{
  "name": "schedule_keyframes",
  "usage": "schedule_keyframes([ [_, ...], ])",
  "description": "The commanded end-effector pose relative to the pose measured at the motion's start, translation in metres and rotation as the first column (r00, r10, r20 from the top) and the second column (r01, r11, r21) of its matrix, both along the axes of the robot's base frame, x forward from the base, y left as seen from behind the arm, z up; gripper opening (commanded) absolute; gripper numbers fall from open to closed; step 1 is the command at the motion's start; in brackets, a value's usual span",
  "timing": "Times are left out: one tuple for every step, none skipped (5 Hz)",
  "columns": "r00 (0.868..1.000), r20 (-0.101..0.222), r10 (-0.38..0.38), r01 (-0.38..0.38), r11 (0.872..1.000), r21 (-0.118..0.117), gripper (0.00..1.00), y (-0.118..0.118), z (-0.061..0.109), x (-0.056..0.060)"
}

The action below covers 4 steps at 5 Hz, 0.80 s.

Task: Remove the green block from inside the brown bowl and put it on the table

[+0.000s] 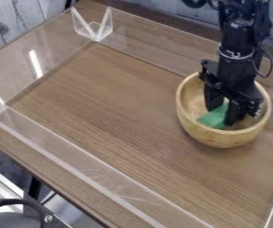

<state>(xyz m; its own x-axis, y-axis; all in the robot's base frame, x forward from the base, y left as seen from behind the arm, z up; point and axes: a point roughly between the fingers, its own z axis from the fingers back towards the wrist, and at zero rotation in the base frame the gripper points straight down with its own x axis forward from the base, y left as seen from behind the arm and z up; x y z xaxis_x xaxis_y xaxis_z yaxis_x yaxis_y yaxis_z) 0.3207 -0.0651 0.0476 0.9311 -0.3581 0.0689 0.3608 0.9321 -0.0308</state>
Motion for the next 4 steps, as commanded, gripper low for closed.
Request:
schedule_keyframes([
  [0.996, 0.092, 0.004, -0.002, 1.000, -0.014, 0.00, 0.0037, 0.0301, 0.0079],
  [0.995, 0.102, 0.007, -0.005, 1.000, -0.016, 0.00, 0.0052, 0.0357, 0.0071],
  [0.995, 0.101, 0.007, -0.005, 1.000, -0.018, 0.00, 0.0054, 0.0368, 0.0063],
  [0.995, 0.101, 0.007, -0.005, 1.000, -0.020, 0.00, 0.0058, 0.0383, 0.0054],
])
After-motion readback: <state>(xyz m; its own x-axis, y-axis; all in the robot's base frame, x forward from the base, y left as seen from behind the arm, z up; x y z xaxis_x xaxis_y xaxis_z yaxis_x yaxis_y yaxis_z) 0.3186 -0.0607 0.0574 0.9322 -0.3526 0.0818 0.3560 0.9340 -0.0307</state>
